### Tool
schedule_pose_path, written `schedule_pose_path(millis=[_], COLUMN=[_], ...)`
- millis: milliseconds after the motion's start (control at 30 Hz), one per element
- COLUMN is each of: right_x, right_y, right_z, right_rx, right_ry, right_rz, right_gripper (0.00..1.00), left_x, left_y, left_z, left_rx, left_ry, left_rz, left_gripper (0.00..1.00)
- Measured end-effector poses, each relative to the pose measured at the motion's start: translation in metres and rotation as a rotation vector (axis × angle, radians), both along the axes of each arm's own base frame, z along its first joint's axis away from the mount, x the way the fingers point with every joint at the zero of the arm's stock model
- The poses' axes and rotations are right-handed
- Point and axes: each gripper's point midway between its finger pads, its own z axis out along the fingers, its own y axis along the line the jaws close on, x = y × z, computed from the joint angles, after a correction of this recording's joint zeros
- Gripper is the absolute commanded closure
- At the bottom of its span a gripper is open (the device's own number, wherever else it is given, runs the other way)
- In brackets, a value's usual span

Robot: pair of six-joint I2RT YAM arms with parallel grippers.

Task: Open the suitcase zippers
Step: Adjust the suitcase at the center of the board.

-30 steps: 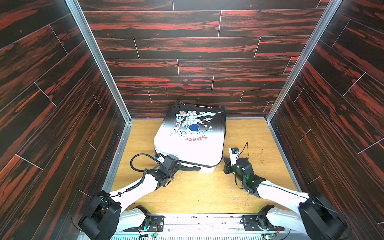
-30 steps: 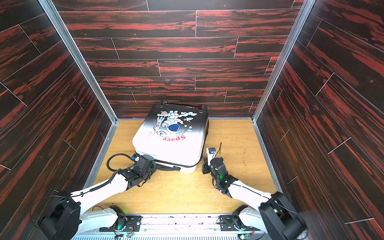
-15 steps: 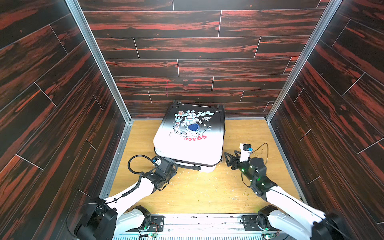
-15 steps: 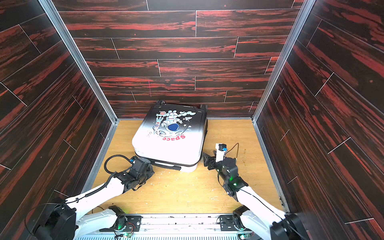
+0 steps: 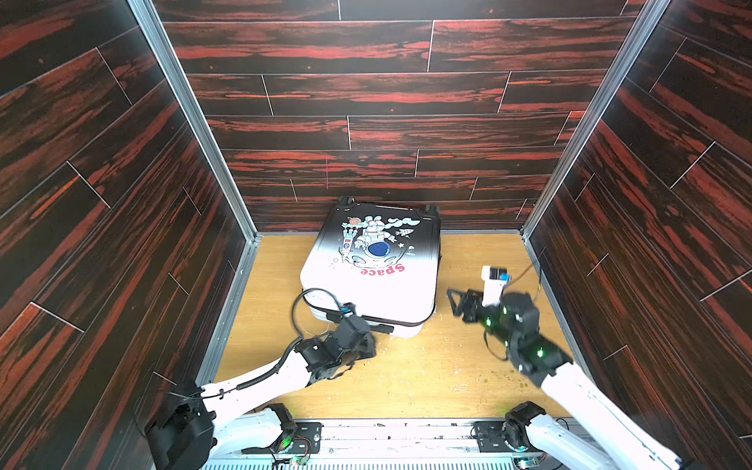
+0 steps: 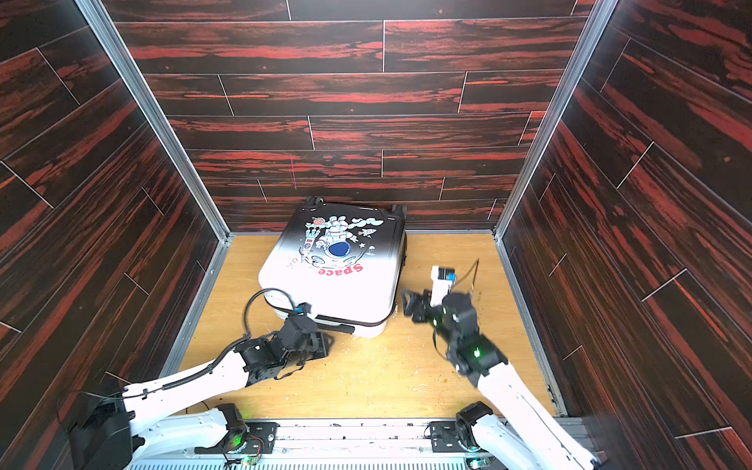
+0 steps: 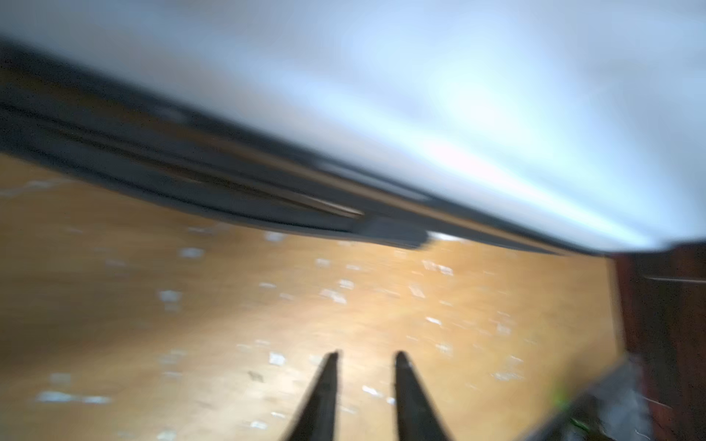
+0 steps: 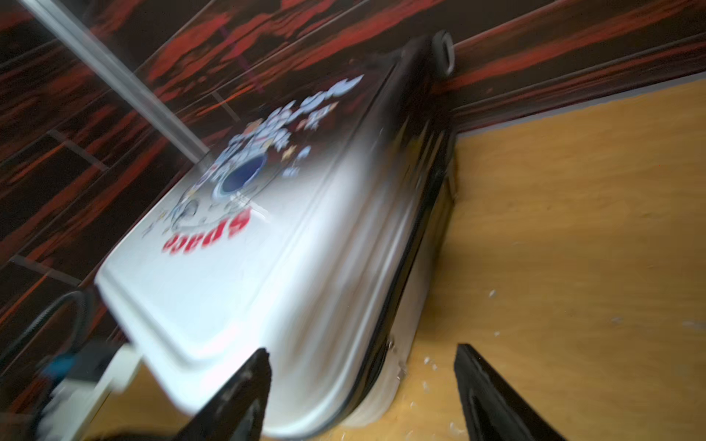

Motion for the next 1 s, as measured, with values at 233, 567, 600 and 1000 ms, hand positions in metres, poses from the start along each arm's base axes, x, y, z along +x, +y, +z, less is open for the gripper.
schedule_pose_path(millis=[233, 567, 600, 1000], right_x=[0.042, 0.105, 0.111, 0.196], right_y=[0.004, 0.024, 0.028, 0.056], right_z=[0.017, -0.018, -0.019, -0.043], right_rx=[-0.010, 0.143, 0.158, 0.271], right_ry=[0.086, 0.305, 0.321, 0.451], right_rz=[-0.044, 0.019, 0.032, 0.172], right_gripper=[0.14, 0.10, 0.10, 0.12], left_x=[0.036, 0.195, 0.215, 0.276], left_y=[0.062, 0.249, 0.254, 0.216], left_z=[0.160, 0.185, 0.166, 0.071], left_rx=[0.073, 0.294, 0.294, -0.178], left_ry=[-0.361, -0.314, -0.269, -0.048], left_rz=[0.152, 0.815, 0.813, 0.673], left_gripper=[0.01, 0.00, 0.00, 0.02])
